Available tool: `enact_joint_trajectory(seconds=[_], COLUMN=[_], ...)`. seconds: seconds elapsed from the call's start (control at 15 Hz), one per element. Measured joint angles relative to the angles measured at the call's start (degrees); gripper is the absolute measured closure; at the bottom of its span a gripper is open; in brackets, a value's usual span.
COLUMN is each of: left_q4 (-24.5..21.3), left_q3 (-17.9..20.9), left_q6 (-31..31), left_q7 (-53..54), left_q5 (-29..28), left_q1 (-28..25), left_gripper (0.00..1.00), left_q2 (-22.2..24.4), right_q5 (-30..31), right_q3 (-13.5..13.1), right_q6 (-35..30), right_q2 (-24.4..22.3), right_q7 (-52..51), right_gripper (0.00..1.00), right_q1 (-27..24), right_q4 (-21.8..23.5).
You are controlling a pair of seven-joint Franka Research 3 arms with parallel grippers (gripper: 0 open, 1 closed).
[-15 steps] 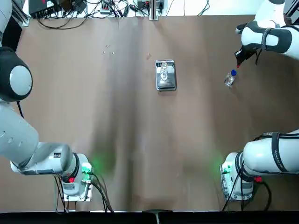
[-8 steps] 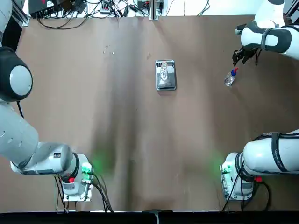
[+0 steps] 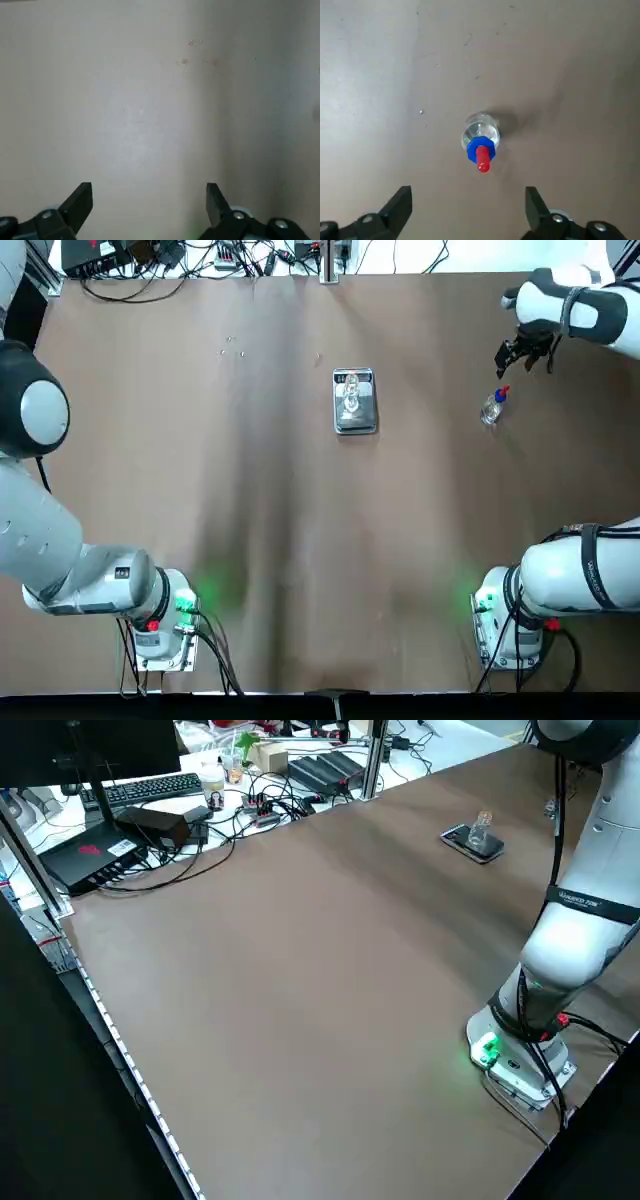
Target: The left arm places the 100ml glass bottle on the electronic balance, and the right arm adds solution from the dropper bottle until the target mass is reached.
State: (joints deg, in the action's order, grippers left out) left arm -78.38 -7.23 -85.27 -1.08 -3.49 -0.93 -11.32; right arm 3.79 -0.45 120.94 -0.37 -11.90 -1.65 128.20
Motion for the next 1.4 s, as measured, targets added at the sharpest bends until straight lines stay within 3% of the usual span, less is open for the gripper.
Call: enact_joint_trajectory(seconds=[0.27, 0.4, 0.8, 1.07, 1.4], left_q4=[0.0, 0.0, 0.0, 0.0, 0.0], left_q3=[0.0, 0.1, 0.1, 0.1, 0.1], left_q6=[0.0, 0.0, 0.0, 0.0, 0.0], left_q7=[0.0, 0.0, 0.0, 0.0, 0.0], left_q5=[0.0, 0.0, 0.0, 0.0, 0.0], left_q1=[0.0, 0.0, 0.0, -0.1, -0.1], left_gripper=[0.00, 0.00, 0.00, 0.00, 0.00], left_q2=[0.0, 0.0, 0.0, 0.0, 0.0], right_q5=[0.0, 0.0, -1.7, -2.4, -2.4], right_q3=[0.0, 0.1, 0.5, 0.4, 0.1], right_q6=[-3.7, -9.0, -29.4, -39.3, -41.3], right_q2=[-0.7, -1.3, -2.7, -2.9, -3.7], right_q7=[0.0, 0.0, 0.5, 0.5, 1.3], right_gripper=[0.00, 0.00, 0.00, 0.00, 0.00], right_q1=[1.3, 2.0, 5.0, 5.0, 5.0], right_q4=[-2.5, -5.9, -23.0, -32.2, -34.7])
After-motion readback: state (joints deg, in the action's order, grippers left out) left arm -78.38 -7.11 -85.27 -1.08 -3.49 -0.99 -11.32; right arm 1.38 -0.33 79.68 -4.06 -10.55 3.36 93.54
